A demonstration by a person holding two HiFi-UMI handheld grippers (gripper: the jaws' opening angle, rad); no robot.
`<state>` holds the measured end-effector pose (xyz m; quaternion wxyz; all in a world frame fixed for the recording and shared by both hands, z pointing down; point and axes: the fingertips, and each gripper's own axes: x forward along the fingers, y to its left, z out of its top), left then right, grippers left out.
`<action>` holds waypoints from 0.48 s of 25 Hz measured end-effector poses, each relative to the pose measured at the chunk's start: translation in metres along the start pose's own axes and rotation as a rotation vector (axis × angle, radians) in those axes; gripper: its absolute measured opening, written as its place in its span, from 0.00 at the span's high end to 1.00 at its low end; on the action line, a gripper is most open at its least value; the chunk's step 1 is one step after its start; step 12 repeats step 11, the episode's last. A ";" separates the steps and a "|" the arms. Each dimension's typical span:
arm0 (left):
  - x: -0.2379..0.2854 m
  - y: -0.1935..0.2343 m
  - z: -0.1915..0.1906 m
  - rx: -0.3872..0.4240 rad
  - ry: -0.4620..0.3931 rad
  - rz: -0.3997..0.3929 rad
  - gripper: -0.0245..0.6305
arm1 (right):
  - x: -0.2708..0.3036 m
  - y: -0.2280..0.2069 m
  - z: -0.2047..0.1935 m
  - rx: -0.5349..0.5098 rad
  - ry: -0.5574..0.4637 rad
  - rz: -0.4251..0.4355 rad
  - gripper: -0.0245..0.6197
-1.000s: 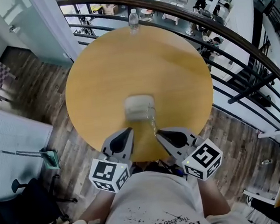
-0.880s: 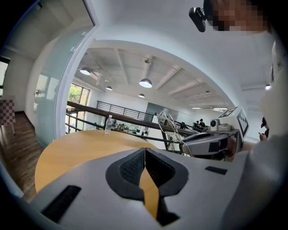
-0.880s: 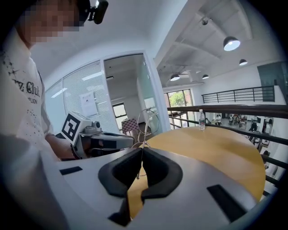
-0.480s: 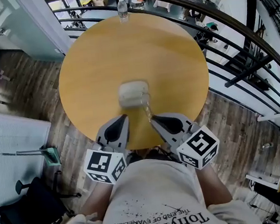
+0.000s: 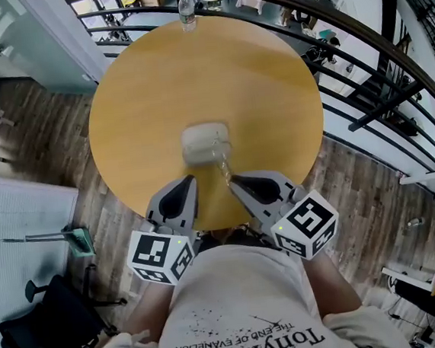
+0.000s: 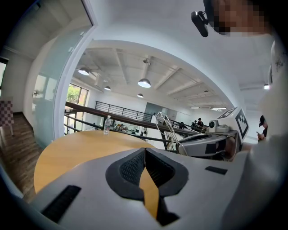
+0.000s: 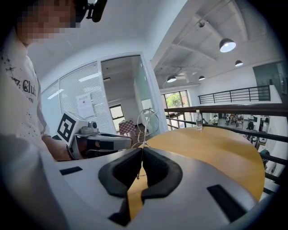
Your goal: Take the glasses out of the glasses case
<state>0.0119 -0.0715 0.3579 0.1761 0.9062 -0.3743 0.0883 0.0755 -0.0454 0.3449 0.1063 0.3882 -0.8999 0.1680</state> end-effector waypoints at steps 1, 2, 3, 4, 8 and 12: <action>0.001 0.000 0.000 -0.001 0.000 0.001 0.93 | 0.000 -0.001 0.000 0.000 0.000 0.000 0.91; 0.001 0.000 0.000 -0.001 -0.001 0.002 0.93 | 0.000 -0.001 0.000 0.000 0.000 0.000 0.91; 0.001 0.001 0.000 -0.002 -0.001 0.003 0.93 | 0.001 -0.001 0.000 -0.001 0.000 0.000 0.91; 0.000 0.002 0.000 -0.003 -0.002 0.004 0.93 | 0.001 -0.001 0.000 -0.003 0.001 -0.001 0.91; -0.003 0.007 0.000 -0.007 -0.002 0.012 0.93 | 0.003 -0.002 0.001 -0.011 0.008 -0.005 0.91; -0.002 0.010 -0.001 -0.010 0.000 0.017 0.93 | 0.005 -0.005 0.000 -0.011 0.014 -0.009 0.91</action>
